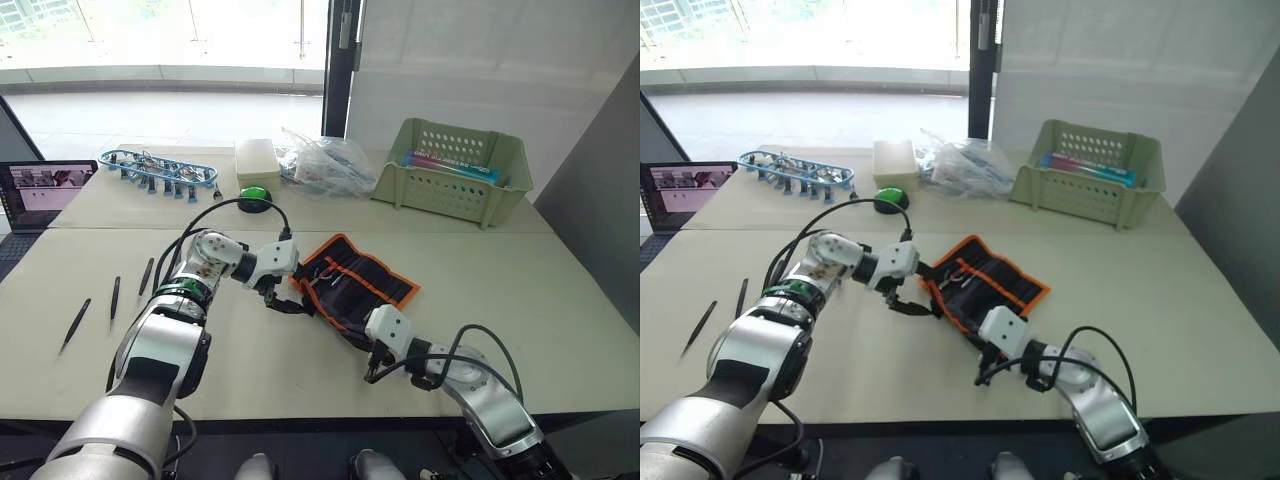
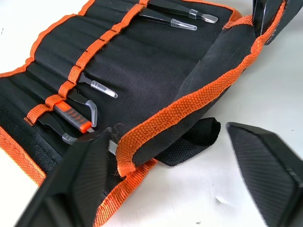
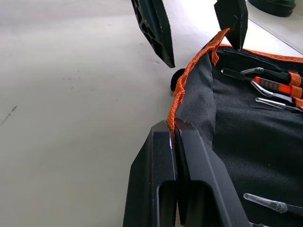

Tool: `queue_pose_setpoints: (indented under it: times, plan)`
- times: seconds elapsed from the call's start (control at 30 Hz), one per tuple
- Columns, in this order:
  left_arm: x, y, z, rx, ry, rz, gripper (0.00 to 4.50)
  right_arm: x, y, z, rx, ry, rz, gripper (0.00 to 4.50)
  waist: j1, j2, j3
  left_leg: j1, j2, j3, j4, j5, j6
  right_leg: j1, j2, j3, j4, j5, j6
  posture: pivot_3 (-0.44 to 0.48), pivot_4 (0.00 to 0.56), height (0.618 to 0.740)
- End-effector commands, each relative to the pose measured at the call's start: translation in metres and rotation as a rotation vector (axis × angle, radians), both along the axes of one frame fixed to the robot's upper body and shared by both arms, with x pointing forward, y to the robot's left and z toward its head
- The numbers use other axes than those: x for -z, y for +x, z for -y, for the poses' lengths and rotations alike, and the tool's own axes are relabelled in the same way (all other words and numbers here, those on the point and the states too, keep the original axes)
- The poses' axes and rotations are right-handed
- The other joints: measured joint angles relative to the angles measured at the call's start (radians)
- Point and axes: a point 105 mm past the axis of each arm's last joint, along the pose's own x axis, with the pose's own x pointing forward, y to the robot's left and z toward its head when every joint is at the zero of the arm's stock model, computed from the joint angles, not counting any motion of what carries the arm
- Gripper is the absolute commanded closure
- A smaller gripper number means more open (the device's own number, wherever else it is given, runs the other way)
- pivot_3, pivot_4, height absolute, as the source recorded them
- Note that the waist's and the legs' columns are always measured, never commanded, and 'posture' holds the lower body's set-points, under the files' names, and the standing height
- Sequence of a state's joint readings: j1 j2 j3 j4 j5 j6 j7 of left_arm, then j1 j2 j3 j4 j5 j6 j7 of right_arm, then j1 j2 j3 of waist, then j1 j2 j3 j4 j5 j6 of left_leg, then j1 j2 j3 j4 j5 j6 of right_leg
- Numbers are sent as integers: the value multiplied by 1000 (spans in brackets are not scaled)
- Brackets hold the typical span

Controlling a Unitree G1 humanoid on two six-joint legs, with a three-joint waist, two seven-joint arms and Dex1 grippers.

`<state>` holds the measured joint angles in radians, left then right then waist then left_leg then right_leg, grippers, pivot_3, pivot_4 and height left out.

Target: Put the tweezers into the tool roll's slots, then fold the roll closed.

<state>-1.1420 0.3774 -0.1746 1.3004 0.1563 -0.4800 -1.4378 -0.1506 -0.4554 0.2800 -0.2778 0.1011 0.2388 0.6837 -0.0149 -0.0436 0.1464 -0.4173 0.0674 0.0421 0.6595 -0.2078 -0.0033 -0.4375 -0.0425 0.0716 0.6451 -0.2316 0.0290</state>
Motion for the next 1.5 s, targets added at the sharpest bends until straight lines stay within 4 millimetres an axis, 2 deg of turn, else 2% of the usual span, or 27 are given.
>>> queue_pose_setpoints:
  times: [0.03, 0.3, 0.43, 0.67, 0.87, 1.0, 1.17, 1.3, 1.37, 1.4, 1.5]
  plan:
    - [-12, 4, 4, 2, -20, 36, 1869, -18, -1, 0, 3, 41, 55, 4500, 0, 0, 0, 0, 0, 0, 0, 0, 0, 0, 0, 0, 0, 0, 0, 0, 150, 740]
    - [-12, 1, -5, 19, 13, 34, 4473, -18, 2, 1, 21, 32, 59, 4500, 0, 0, 0, 0, 0, 0, 0, 0, 0, 0, 0, 0, 0, 0, 0, 0, 150, 740]
    - [-9, 0, -15, 27, 50, 59, 4473, -14, 8, 4, 37, -18, 89, 4500, -1, 0, 0, 0, 0, 0, 0, 0, 0, 0, 0, 0, 0, 0, 0, 0, 150, 740]
    - [-4, -14, -28, 74, -9, 7, 4473, -13, 11, 8, 30, -56, 123, 4500, -3, 0, 0, 0, 0, 0, 0, 0, 0, 0, 0, 0, 1, 0, 0, 0, 150, 740]
    - [9, -29, -43, 104, -10, 36, 4473, -22, -15, -4, -105, -3, 24, 4500, -3, 0, 0, 1, 0, -1, 0, 0, 0, 0, 0, 0, 2, 0, 0, 0, 150, 740]
    - [21, -33, -50, 107, 29, 74, 4473, -9, -27, -14, -131, -27, -66, 4500, 1, 0, 0, 1, 0, -1, 1, 0, 0, 1, 0, 0, 1, 0, 0, 0, 150, 740]
    - [35, -35, -56, 111, 95, 178, 4473, 5, -25, -20, -94, -52, -104, 4500, 2, 0, 0, 1, 0, 0, 1, 0, 0, 1, 0, 0, 2, 0, 0, 0, 150, 740]
    - [37, -30, -62, 84, 141, 246, 4500, 0, -27, -23, -112, -21, -108, 3264, -2, 0, 0, 6, 0, 0, 1, 0, 0, 4, 0, 0, 2, 0, 1, 0, 150, 740]
    - [34, -25, -64, 67, 156, 288, 4500, -11, -29, -27, -140, 42, -131, 2466, -1, 0, 0, 11, 1, -1, 1, 0, 0, 8, 0, 0, 2, -3, 6, 0, 150, 740]
    - [32, -23, -65, 65, 165, 310, 4500, -21, -29, -27, -157, 99, -156, 2226, -1, 0, 0, 12, 1, -1, 1, 0, 0, 10, 1, 0, 2, -4, 6, 0, 150, 740]
    - [31, -23, -66, 90, 193, 362, 4500, -47, -10, -22, -115, 243, -181, 2226, -3, 0, 0, 14, 1, -1, 1, 0, 0, 12, 1, 0, 2, -3, 6, 0, 150, 740]
